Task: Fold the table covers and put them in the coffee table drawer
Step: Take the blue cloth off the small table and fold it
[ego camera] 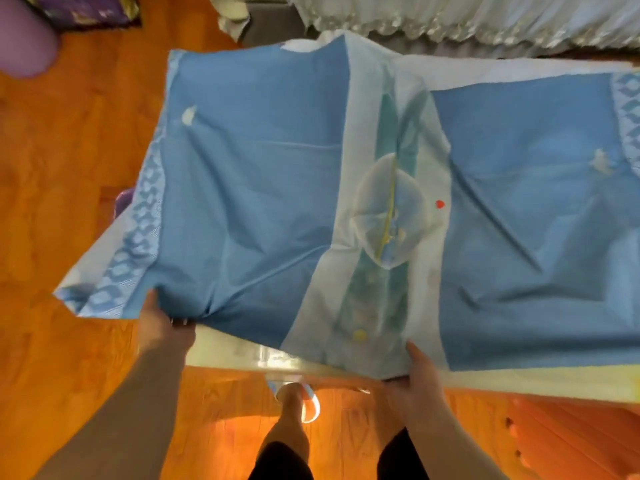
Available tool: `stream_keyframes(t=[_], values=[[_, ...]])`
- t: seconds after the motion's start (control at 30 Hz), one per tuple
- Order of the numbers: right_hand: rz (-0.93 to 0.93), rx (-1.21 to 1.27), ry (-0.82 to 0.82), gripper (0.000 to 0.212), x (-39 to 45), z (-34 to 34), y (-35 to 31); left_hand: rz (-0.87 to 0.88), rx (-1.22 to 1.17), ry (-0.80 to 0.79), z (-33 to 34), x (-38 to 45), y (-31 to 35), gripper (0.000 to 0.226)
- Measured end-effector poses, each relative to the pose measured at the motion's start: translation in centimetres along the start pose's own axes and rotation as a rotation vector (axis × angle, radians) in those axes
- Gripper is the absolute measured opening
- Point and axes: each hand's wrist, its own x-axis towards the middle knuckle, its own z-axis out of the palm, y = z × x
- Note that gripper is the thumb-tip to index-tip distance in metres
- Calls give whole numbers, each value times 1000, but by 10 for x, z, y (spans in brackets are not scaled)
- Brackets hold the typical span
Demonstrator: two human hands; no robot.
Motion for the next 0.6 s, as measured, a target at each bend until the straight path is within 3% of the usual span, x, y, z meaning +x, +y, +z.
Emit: stream_keyframes(t=[0.07, 0.17, 0.3, 0.37, 0.43, 0.53, 0.6], values=[[-83, -39, -2, 60, -5, 9, 6, 2, -6, -23, -4, 22, 30, 30], [-145, 32, 163, 9, -23, 14, 1, -25, 64, 24, -4, 24, 76, 34], [-268, -97, 348, 14, -58, 20, 5, 395, 209, 232, -38, -10, 155, 37], [-280, -118, 430, 16, -67, 22, 9, 468, 130, 228, -63, -22, 179, 35], [-257, -99, 421, 9, -75, 31, 26, 367, 28, 226, -94, -18, 181, 28], [-133, -177, 207, 33, -51, 29, 50, 69, -55, 183, -136, 5, 150, 16], [-102, 27, 218, 17, -35, 32, 71, -28, -124, 148, -155, 25, 129, 14]])
